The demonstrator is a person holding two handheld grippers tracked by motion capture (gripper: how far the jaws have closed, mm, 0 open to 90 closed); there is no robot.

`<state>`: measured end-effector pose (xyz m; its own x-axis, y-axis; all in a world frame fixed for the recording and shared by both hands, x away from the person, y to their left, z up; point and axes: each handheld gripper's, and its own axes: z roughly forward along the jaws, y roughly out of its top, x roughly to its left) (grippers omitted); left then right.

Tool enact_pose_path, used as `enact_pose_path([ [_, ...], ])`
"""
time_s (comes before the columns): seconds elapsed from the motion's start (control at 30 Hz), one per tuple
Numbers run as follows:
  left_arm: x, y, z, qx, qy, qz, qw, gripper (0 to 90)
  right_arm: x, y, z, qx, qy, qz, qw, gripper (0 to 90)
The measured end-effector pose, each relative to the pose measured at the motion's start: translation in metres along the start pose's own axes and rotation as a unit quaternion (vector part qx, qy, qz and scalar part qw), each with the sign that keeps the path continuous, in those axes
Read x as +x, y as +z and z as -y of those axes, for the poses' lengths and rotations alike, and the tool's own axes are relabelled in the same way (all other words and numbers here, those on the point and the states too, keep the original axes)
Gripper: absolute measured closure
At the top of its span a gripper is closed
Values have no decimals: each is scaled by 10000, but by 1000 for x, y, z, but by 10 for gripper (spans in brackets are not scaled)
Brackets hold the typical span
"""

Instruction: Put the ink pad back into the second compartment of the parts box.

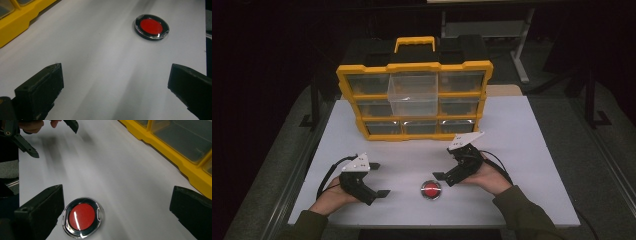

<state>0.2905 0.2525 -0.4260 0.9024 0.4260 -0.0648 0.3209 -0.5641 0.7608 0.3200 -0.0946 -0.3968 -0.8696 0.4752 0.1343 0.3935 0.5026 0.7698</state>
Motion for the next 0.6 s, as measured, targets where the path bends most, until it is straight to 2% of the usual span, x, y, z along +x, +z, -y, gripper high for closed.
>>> enact_pose_path([
  [0.33, 0, 0, 0, -5, -3, -15, 10000, 0, 5, 10, -5, 81, -86, -109, 9999, 0],
  [0.6, 0, 0, 1, 0, 9, -12, 10000, 0, 9, 19, -5, 295, -174, -239, 9991, 0],
])
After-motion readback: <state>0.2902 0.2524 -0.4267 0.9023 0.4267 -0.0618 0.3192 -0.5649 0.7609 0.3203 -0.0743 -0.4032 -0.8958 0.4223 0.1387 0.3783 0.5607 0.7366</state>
